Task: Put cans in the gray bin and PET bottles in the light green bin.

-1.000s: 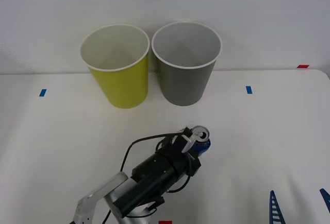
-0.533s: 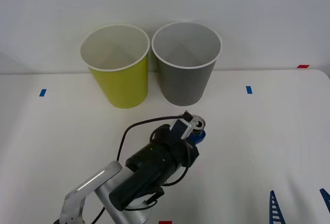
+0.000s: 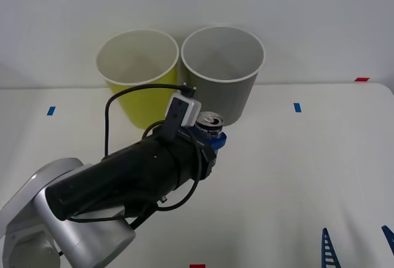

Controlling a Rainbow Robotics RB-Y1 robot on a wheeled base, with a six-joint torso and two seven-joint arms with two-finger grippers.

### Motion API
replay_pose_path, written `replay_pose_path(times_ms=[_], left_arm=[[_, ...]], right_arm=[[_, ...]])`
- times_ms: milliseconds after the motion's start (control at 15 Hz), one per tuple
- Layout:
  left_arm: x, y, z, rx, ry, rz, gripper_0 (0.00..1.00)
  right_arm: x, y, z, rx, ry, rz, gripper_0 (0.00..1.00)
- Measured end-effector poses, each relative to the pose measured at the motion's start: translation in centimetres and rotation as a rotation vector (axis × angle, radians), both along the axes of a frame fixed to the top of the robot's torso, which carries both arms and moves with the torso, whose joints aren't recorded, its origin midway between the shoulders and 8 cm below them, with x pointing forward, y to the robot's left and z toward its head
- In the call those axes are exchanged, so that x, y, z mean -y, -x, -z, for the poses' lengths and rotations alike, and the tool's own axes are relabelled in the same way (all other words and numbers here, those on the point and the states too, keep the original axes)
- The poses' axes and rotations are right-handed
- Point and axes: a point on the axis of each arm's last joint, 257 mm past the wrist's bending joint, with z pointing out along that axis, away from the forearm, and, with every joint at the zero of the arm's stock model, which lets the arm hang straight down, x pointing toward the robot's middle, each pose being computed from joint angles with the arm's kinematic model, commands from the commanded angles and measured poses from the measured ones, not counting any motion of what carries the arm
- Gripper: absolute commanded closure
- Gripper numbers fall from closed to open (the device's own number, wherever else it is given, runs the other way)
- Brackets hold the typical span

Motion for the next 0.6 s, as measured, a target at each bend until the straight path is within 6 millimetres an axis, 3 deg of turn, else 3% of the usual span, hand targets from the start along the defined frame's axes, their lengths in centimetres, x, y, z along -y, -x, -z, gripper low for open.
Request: replay_pose_path(times_ms=[333,600], left_arm=[[-4.6,-0.1,-5.1,-0.027,0.037,-0.062,1.0],[-6.4,-1.4,-10.4,0.005,0.159,-0.08,1.0]], right_arm=[[0.0,0.0,0.0,0.0,0.0,0.0,0.0],[0.0,0.0,0.0,0.0,0.0,0.0,0.0]])
